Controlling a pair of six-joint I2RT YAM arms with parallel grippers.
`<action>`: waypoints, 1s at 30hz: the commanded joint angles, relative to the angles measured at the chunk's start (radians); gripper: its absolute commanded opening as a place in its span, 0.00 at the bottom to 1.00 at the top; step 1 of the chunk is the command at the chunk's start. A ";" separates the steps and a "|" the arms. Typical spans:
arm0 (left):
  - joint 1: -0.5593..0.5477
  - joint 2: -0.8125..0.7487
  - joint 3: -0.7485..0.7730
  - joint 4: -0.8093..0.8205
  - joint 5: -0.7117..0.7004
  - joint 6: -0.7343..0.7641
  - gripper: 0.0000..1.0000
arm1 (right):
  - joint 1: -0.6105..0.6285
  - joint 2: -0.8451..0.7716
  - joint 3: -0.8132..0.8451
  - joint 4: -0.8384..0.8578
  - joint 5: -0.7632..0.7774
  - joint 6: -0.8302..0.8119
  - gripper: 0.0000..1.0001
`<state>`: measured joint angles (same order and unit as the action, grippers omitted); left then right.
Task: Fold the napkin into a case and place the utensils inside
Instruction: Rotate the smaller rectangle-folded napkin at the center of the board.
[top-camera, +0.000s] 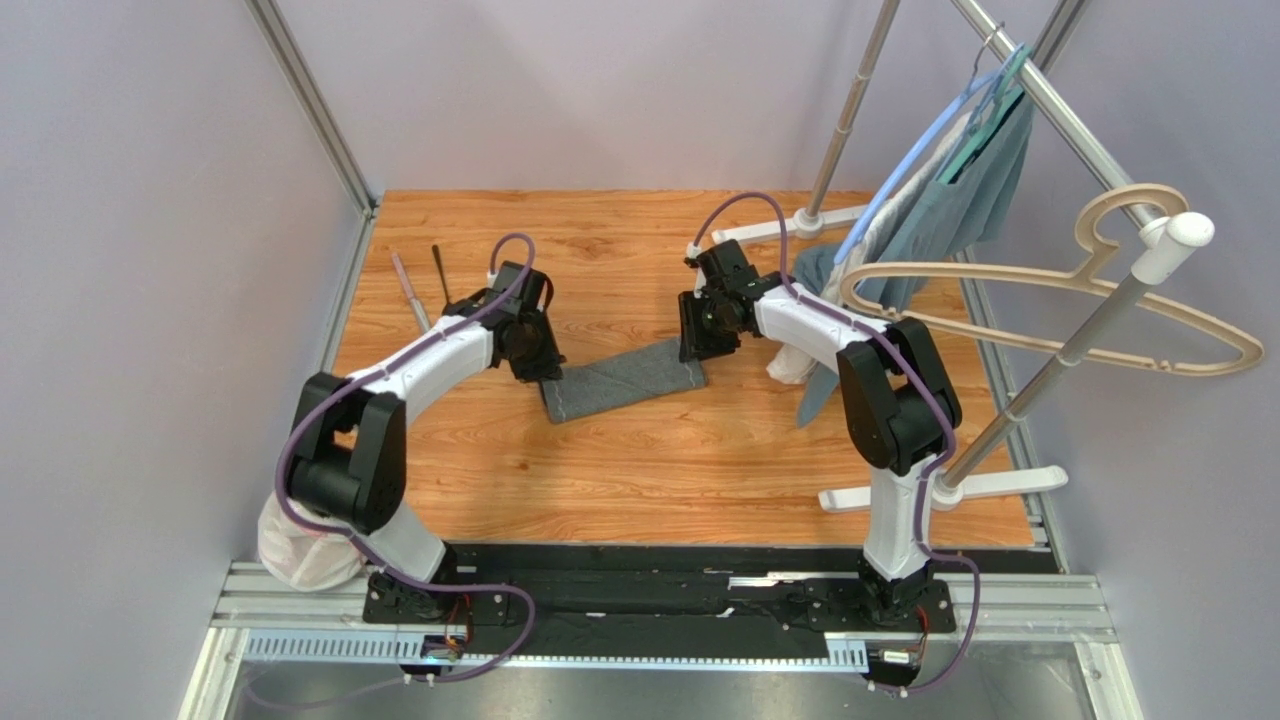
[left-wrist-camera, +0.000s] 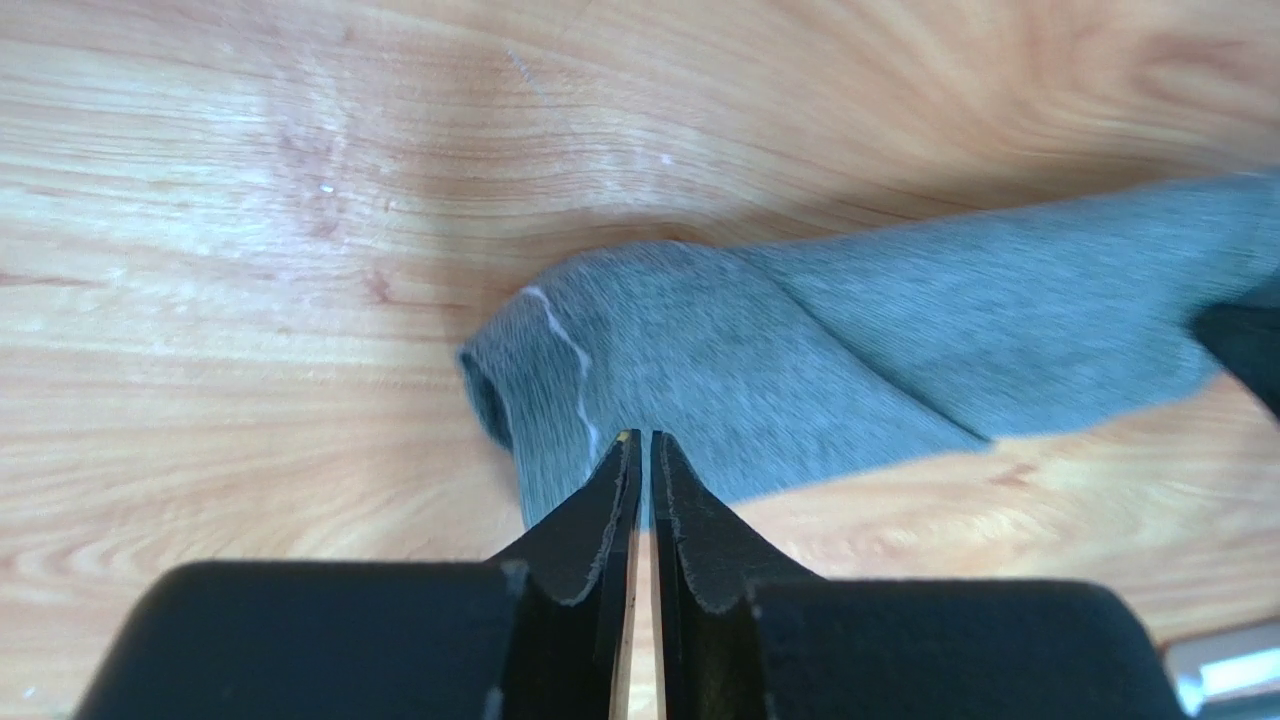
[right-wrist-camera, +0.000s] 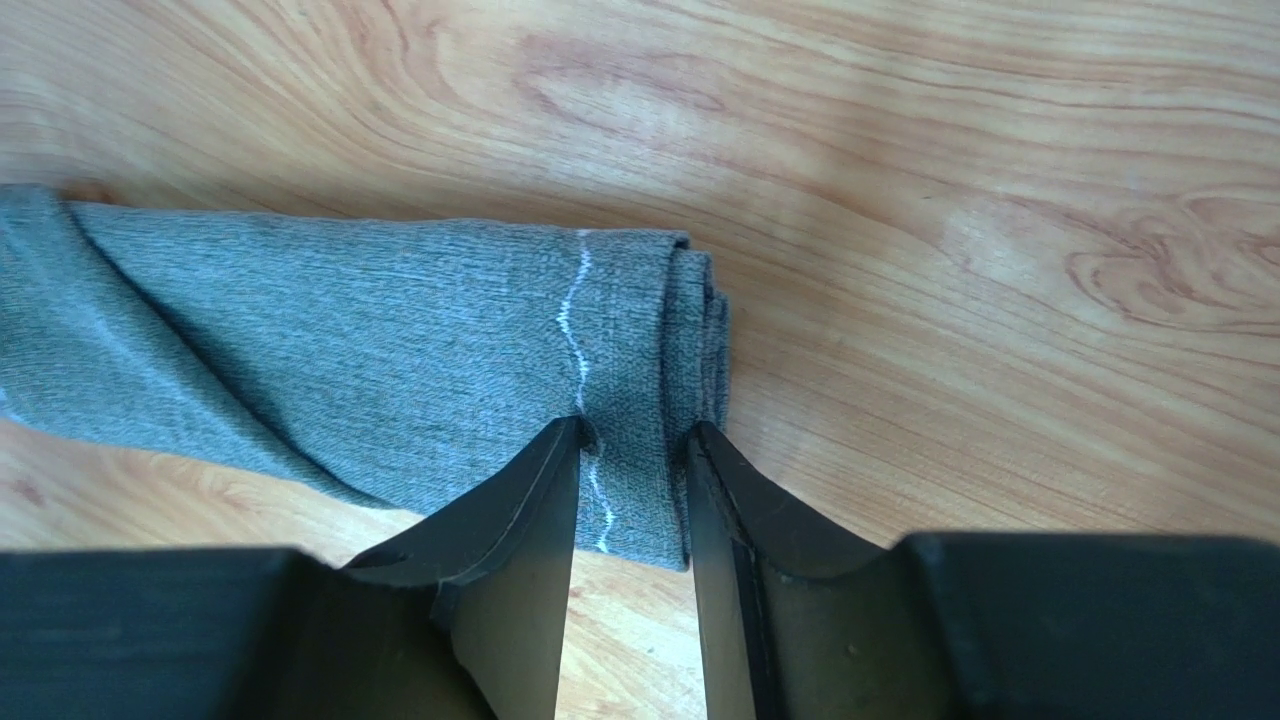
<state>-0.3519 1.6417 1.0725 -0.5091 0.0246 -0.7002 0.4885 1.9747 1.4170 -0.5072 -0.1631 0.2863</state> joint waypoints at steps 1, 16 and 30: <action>0.030 -0.114 0.011 -0.034 -0.015 0.030 0.14 | 0.004 -0.063 0.066 -0.004 -0.029 0.019 0.37; 0.085 0.070 0.004 -0.032 -0.052 0.041 0.08 | 0.005 0.044 0.192 -0.060 -0.016 0.020 0.38; 0.082 0.089 0.012 -0.031 -0.057 0.071 0.07 | 0.041 0.059 0.157 -0.060 -0.023 0.044 0.38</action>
<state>-0.2676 1.7451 1.0821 -0.5423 -0.0364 -0.6476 0.5167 2.0514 1.6226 -0.5926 -0.1894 0.3141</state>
